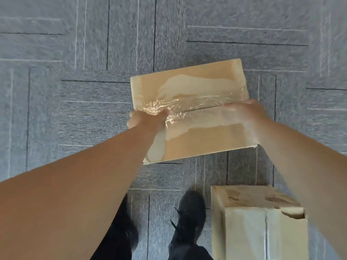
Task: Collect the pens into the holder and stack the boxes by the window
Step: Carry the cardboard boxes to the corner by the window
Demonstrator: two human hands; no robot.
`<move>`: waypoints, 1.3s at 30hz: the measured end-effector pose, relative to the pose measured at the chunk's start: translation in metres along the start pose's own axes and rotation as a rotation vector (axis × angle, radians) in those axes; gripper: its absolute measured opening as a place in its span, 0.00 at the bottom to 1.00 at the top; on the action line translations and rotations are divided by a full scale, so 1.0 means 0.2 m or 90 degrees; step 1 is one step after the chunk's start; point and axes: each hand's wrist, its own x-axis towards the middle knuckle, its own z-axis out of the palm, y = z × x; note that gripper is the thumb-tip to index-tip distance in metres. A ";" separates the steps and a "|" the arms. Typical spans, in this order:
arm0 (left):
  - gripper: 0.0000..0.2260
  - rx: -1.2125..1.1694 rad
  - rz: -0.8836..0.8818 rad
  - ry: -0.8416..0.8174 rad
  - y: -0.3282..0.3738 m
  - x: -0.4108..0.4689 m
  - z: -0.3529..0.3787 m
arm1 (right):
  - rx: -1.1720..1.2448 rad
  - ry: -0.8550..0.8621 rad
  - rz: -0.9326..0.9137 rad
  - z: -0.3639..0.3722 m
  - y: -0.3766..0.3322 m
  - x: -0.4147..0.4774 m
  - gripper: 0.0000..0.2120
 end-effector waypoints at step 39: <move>0.34 -0.631 -0.036 0.552 -1.74 -1.71 -4.68 | -0.237 -0.436 -0.694 1.50 -2.06 -4.59 0.24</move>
